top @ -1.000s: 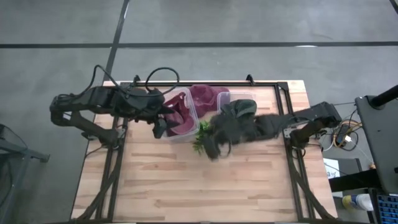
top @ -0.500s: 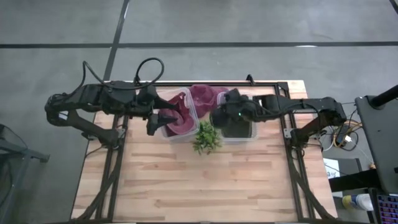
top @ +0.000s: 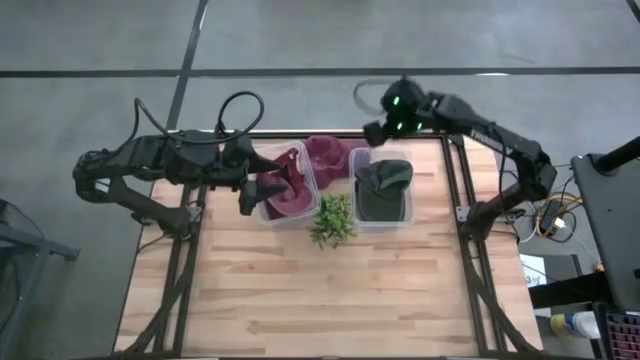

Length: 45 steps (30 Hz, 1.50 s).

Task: Pick & Place hat
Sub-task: Put the red cap into the left transparent bin

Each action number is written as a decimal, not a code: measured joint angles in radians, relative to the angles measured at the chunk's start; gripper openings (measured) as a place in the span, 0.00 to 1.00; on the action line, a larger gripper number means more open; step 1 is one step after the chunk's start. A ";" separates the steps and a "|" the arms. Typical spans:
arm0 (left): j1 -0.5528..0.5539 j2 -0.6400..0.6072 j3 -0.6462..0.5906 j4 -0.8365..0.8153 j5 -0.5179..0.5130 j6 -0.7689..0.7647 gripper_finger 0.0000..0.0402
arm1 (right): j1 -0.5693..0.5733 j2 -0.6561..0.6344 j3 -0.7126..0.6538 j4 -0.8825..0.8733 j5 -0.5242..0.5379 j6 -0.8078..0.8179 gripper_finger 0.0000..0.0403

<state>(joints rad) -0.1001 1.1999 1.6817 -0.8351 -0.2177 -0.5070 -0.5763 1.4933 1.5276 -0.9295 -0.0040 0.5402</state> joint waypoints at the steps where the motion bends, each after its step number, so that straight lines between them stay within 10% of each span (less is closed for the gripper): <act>1: 0.000 0.000 0.000 0.000 -0.013 -0.006 0.77 | -0.048 0.007 0.000 0.001 -0.059 -0.015 0.55; 12: 0.000 0.000 0.000 -0.001 -0.067 -0.038 0.77 | -0.359 0.137 0.000 0.046 -0.386 -0.148 0.55; 24: 0.000 -0.003 0.000 -0.002 -0.097 -0.054 0.77 | -0.392 0.406 0.000 0.009 -0.618 -0.155 0.55; 45: 0.000 -0.004 0.000 0.007 -0.122 -0.073 0.77 | -0.394 0.584 0.000 0.082 -0.595 -0.234 0.55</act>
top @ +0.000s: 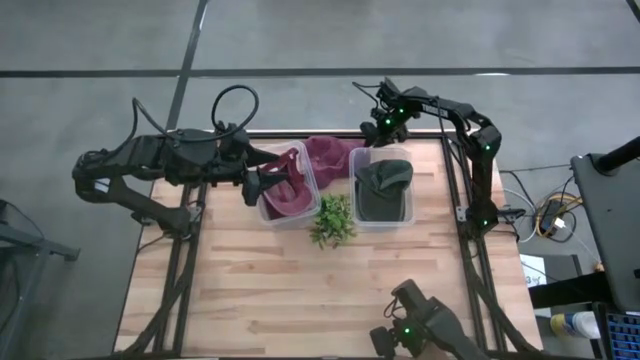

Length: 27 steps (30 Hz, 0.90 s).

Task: Pick & Place hat
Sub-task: Put the red cap into the left transparent bin

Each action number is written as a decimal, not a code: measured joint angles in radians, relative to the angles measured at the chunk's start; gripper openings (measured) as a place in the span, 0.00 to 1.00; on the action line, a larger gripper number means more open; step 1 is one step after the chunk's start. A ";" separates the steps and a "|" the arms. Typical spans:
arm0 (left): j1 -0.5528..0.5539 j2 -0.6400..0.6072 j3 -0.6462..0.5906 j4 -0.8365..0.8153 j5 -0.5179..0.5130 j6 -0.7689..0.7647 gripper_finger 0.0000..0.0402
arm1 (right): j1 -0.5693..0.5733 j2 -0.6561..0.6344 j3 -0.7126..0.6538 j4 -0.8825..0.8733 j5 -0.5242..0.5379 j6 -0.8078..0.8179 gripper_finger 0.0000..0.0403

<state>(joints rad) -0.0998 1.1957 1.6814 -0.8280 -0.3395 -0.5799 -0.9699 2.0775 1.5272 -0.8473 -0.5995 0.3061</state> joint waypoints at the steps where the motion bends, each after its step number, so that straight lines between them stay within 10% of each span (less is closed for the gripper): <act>1: 0.000 0.000 0.000 0.000 0.000 -0.002 0.77 | 0.000 0.006 0.000 -0.001 0.000 0.000 0.55; 13: 0.000 0.000 0.000 0.001 -0.002 -0.004 0.77 | 0.005 0.041 0.000 0.100 -0.099 -0.022 0.53; 21: 0.000 0.000 0.000 0.001 -0.003 -0.022 0.77 | 0.008 0.041 0.000 0.207 -0.146 0.047 0.10; 27: 0.000 0.000 0.000 0.001 -0.003 -0.017 0.77 | 0.010 0.026 0.002 0.215 -0.172 0.046 0.03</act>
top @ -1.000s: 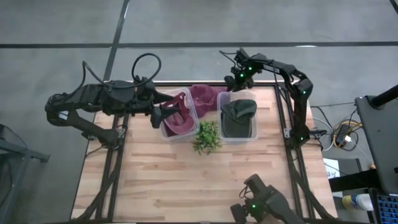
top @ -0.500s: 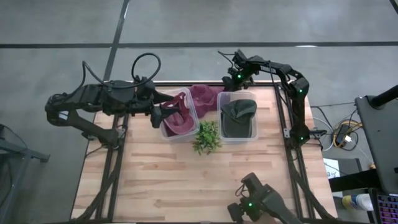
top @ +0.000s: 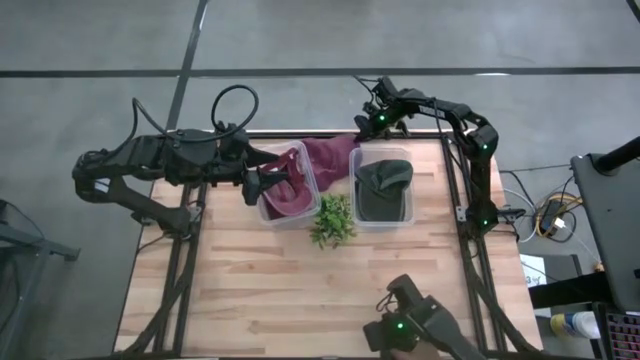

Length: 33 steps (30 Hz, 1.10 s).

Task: Pick & Place hat
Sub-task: Put the red cap into the left transparent bin

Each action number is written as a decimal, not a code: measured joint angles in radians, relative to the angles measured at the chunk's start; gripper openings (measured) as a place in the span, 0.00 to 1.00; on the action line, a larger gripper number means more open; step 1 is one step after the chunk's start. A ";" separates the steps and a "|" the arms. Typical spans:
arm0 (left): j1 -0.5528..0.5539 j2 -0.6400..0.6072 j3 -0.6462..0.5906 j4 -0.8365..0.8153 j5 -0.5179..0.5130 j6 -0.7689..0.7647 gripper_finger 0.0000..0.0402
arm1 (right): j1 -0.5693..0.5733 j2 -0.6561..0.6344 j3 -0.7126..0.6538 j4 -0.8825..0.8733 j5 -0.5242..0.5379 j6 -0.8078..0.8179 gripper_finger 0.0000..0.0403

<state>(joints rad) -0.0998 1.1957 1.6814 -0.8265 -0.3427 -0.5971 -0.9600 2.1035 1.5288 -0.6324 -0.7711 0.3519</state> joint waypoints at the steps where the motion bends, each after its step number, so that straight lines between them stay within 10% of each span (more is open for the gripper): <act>1: 0.000 0.000 0.000 0.000 0.000 0.001 0.77 | 0.000 -0.009 0.000 0.001 0.000 0.000 0.03; 17: 0.000 0.000 0.000 0.000 0.000 0.021 0.77 | -0.002 -0.259 -0.001 0.029 0.031 0.014 0.02; 33: 0.000 -0.001 0.000 -0.001 -0.051 0.063 0.77 | 0.113 -0.597 -0.002 0.037 0.430 -0.146 0.02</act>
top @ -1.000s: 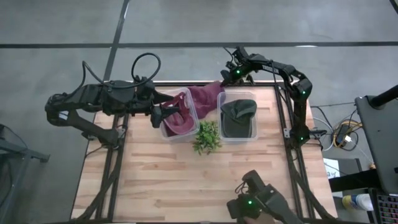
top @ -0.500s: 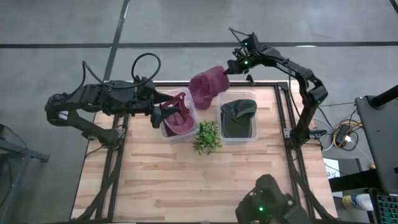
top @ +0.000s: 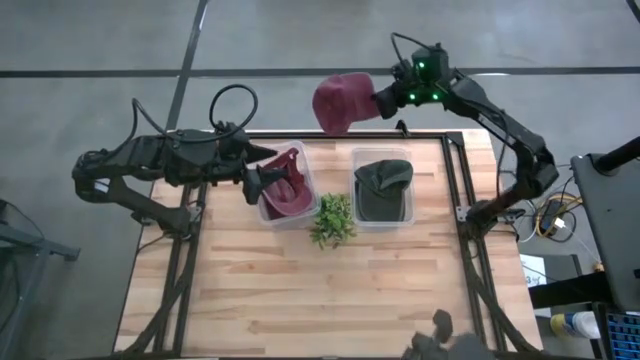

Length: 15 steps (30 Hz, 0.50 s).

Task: Pick & Place hat
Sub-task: Put the red cap into the left transparent bin

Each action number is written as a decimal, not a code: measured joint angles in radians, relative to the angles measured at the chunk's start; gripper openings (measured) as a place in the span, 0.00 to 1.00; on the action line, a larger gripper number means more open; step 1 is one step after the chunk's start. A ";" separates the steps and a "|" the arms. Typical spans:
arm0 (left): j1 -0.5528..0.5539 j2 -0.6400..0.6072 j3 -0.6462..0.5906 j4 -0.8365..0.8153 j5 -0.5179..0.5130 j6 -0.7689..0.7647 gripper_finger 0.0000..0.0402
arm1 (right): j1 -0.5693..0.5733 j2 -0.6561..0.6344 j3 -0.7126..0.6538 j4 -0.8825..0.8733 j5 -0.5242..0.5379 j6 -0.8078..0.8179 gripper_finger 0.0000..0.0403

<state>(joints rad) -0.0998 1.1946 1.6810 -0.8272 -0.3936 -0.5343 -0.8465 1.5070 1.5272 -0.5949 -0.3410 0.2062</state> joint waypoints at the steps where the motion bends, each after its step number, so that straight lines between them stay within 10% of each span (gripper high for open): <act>1: 0.000 -0.001 0.000 0.000 -0.024 -0.001 0.77 | 0.022 -0.018 0.000 0.001 0.025 -0.010 0.02; 15: 0.000 -0.058 0.000 0.007 -0.254 -0.001 0.77 | 0.459 -0.123 0.000 0.013 0.570 -0.198 0.02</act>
<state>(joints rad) -0.0994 1.1361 1.6810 -0.8198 -0.6478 -0.5351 -0.3878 1.3837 1.5276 -0.5823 0.2289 0.0077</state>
